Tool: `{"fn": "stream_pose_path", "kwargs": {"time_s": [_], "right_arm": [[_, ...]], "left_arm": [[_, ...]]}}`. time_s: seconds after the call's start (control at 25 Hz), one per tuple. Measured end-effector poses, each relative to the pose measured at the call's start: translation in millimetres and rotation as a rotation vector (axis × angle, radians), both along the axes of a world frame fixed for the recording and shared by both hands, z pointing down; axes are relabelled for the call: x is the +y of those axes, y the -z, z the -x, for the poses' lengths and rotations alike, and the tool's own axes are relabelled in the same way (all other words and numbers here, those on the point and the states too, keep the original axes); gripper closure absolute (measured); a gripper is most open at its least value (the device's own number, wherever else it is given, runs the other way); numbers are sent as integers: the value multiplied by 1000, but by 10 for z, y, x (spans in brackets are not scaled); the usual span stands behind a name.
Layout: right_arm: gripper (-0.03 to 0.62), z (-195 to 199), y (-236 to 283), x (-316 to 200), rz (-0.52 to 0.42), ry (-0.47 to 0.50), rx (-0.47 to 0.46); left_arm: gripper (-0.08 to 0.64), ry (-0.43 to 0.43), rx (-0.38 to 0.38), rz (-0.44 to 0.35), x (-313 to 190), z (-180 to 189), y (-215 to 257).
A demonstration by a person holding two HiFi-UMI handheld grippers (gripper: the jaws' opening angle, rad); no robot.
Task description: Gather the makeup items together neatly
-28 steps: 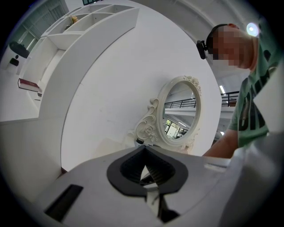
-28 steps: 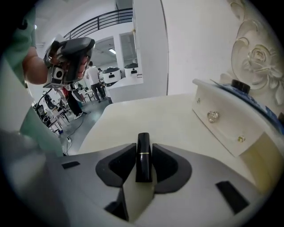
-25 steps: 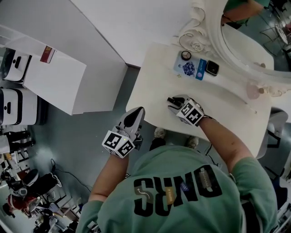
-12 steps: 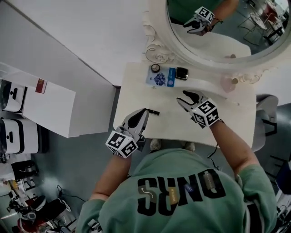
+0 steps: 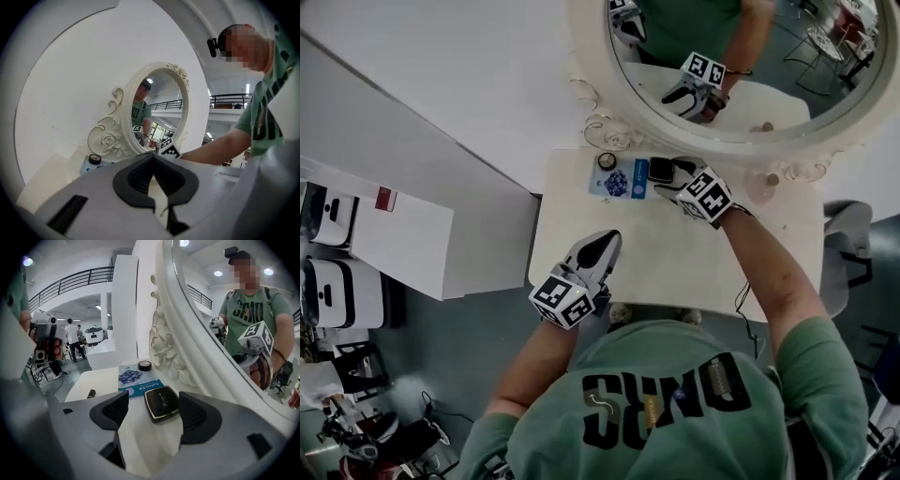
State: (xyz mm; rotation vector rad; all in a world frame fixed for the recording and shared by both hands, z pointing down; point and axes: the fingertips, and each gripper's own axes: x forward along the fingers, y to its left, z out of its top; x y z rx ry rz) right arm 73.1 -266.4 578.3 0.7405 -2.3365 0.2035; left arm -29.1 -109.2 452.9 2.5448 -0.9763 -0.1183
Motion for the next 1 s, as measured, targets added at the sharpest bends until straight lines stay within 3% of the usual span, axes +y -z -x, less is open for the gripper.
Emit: {"fn": "stream_pose_path", "kwargs": {"time_s": [0.28, 0.44, 1.0], "right_arm": [[248, 90, -269, -238, 18, 21, 40], [251, 117, -327, -280, -49, 52, 79], [343, 100, -307, -118, -77, 117, 222]], "left_arm": [[560, 28, -9, 40, 25, 262, -146], [560, 36, -4, 59, 45, 362, -198], [560, 28, 3, 63, 176, 395, -231]]}}
